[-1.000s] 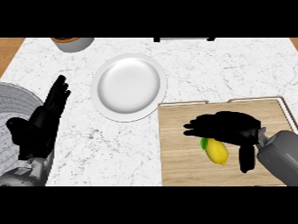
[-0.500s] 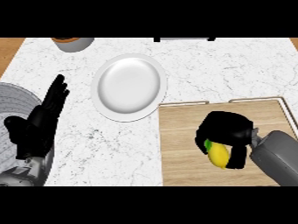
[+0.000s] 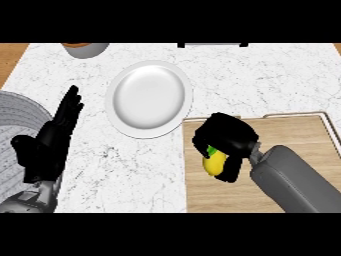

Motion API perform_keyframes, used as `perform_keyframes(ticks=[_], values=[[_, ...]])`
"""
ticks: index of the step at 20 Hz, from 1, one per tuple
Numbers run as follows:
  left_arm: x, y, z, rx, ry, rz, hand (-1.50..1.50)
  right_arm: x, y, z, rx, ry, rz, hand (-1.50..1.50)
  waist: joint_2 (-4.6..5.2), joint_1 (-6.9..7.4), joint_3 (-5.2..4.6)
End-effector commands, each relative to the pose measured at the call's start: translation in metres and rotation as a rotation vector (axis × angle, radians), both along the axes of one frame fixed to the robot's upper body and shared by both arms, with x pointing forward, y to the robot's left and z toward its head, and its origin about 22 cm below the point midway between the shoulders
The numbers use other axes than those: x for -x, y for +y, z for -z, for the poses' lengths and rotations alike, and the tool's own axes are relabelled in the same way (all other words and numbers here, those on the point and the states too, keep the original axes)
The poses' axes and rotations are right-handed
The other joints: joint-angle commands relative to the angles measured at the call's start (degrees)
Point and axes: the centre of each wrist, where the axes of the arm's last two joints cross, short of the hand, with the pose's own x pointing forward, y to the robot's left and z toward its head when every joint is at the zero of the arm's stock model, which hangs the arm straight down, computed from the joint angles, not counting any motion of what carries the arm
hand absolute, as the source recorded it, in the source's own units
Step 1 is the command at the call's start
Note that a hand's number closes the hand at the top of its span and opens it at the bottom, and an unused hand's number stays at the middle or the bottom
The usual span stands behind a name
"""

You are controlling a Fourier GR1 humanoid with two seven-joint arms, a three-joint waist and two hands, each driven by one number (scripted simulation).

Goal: Pick the lemon from the tray and place it in the plate

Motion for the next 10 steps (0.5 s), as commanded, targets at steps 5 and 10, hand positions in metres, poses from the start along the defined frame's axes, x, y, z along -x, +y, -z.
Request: perform_keyframes(ticks=[5,10], values=[[0.007,0.003,0.041,0.013,0.219,-0.03,0.0,0.02,0.124,-0.025,-0.202,-0.123,0.288,1.5,1.47,3.01,-2.33],[0.007,0.0,0.046,0.007,0.224,-0.02,0.0,0.021,0.142,-0.063,-0.392,-0.276,0.438,1.5,1.18,3.79,-2.28]])
